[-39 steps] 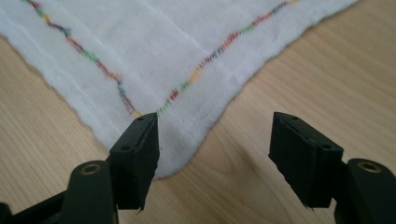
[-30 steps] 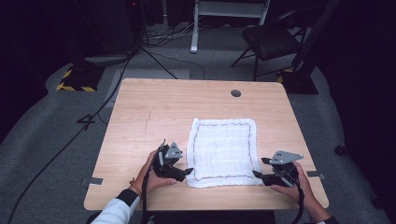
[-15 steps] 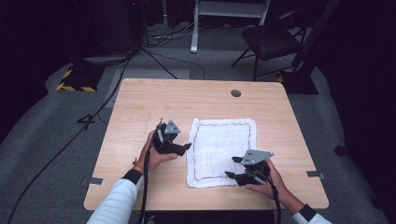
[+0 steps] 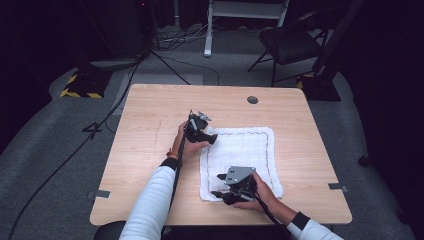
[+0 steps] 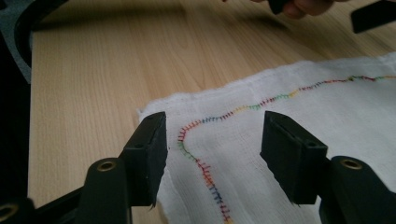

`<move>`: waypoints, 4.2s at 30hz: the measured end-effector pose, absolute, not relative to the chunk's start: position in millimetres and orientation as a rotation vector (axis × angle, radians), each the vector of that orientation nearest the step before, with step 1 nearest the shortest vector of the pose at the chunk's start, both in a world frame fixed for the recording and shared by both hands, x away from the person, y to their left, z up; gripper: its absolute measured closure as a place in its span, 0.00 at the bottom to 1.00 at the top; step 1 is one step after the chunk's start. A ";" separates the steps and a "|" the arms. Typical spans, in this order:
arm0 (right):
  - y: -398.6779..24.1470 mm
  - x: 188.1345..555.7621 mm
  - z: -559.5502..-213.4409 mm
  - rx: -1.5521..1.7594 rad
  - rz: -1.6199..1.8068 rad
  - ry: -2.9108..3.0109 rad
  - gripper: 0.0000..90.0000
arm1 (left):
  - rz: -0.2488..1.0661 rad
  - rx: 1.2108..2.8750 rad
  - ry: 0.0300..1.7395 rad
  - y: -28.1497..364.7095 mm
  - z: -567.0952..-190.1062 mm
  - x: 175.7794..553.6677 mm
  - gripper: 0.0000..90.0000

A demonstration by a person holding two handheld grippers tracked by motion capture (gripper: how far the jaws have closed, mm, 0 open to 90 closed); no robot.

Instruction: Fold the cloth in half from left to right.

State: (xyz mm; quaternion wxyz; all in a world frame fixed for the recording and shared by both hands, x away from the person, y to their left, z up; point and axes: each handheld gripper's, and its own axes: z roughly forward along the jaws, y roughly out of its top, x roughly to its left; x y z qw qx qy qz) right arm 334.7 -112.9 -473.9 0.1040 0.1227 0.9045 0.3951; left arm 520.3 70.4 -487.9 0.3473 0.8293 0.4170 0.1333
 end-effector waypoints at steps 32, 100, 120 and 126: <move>-82.8 325.8 -491.0 0.281 1.138 2.760 0.52 | 0.254 2.144 1.032 100.8 -495.6 516.3 0.96; -196.6 333.3 -430.1 0.637 1.203 2.422 0.95 | 0.436 2.116 0.903 44.1 -441.0 524.6 0.96; -249.1 327.3 -446.0 0.764 1.114 2.423 0.95 | 0.412 2.170 0.832 -28.4 -453.2 537.0 0.96; -256.4 324.3 -454.3 0.766 1.066 2.454 0.94 | 0.419 2.218 0.814 -44.2 -459.5 536.0 0.95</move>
